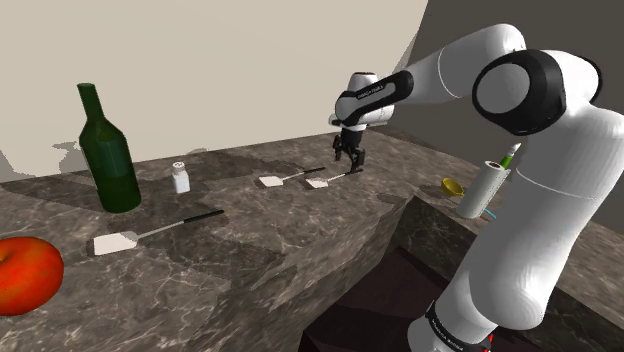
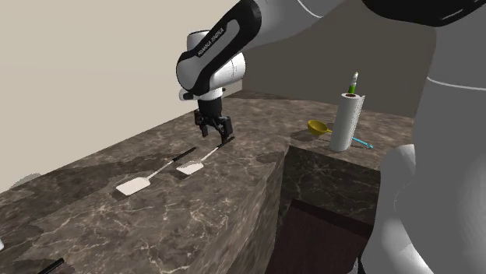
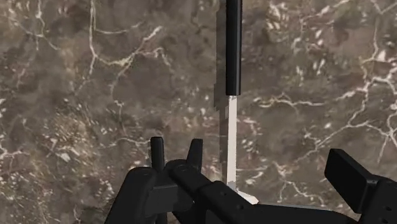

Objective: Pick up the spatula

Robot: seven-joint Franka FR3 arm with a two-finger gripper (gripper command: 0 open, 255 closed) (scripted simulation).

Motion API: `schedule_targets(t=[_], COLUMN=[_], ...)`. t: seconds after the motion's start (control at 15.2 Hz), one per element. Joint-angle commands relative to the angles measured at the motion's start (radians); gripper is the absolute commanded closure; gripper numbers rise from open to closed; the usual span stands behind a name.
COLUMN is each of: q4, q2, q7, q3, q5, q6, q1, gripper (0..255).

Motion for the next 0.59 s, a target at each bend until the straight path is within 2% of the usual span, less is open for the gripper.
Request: schedule_targets(t=[0.0,0.53], q4=[0.053,0.014], q2=[0.062,0.120], q7=[-0.071,-0.089], q3=[0.009,0.020], q5=[0.037,0.070], q6=[0.005,0.096], q1=[-0.009,-0.020], gripper=[0,0])
